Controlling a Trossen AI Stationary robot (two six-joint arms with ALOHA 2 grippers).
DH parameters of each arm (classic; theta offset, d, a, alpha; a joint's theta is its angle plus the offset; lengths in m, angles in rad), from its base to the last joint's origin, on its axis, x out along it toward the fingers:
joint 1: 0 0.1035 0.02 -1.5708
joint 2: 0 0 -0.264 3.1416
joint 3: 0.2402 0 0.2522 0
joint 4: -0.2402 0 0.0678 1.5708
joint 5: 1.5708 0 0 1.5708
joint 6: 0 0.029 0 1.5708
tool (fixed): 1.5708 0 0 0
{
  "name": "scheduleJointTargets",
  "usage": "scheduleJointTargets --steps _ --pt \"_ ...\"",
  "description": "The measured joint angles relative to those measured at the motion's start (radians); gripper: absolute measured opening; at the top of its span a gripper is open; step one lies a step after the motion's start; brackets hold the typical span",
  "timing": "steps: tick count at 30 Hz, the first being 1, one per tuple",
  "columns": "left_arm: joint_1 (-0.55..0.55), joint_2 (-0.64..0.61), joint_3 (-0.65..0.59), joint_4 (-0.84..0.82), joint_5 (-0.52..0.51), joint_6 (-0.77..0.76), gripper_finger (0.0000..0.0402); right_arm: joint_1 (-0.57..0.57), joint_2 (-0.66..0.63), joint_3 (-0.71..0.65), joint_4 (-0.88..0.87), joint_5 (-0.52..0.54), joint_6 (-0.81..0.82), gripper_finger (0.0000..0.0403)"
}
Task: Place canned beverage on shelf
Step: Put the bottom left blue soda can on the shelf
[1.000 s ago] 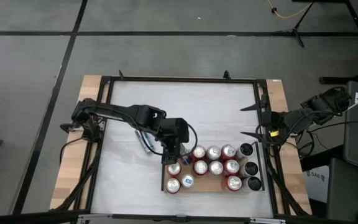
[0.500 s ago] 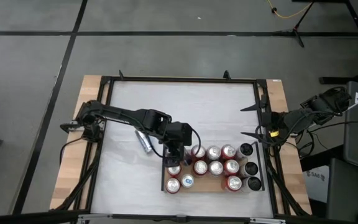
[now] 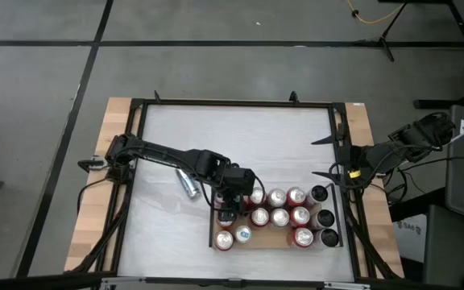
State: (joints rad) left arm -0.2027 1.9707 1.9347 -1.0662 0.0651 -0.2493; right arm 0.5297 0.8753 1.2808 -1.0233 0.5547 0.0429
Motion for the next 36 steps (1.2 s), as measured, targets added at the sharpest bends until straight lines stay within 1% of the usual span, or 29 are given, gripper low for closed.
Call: scheduleJointTargets --steps 10,14,36 --pt "-0.012 0.027 0.0 0.013 -0.006 0.0 0.0228 0.0 0.0 0.0 0.0 -0.006 0.0 0.0386" --pt "-0.016 0.034 0.0 0.021 -0.026 -0.003 0.0228 0.0 0.0 0.0 -0.001 -0.006 0.0 0.0386" --pt "-0.016 0.033 0.0 0.025 -0.025 -0.004 0.0229 0.0 0.0 0.0 -0.031 -0.006 0.0 0.0386"
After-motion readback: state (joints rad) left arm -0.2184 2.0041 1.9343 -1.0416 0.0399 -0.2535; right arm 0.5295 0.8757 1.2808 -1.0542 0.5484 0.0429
